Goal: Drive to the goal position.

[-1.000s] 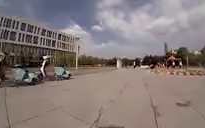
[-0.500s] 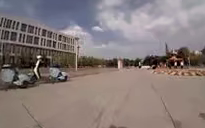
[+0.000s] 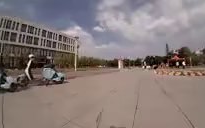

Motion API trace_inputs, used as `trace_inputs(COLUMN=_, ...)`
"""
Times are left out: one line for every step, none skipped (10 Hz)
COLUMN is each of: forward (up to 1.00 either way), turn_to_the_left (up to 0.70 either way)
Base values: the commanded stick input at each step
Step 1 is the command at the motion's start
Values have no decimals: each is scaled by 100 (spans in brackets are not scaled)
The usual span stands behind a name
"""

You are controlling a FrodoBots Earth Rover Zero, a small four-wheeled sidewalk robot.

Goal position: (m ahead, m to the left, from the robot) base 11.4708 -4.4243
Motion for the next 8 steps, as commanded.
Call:
trace_inputs(forward=89, turn_to_the_left=0)
trace_inputs(forward=89, turn_to_the_left=0)
trace_inputs(forward=90, turn_to_the_left=0)
trace_inputs(forward=89, turn_to_the_left=0)
trace_inputs(forward=89, turn_to_the_left=0)
trace_inputs(forward=89, turn_to_the_left=0)
trace_inputs(forward=89, turn_to_the_left=0)
trace_inputs(forward=89, turn_to_the_left=0)
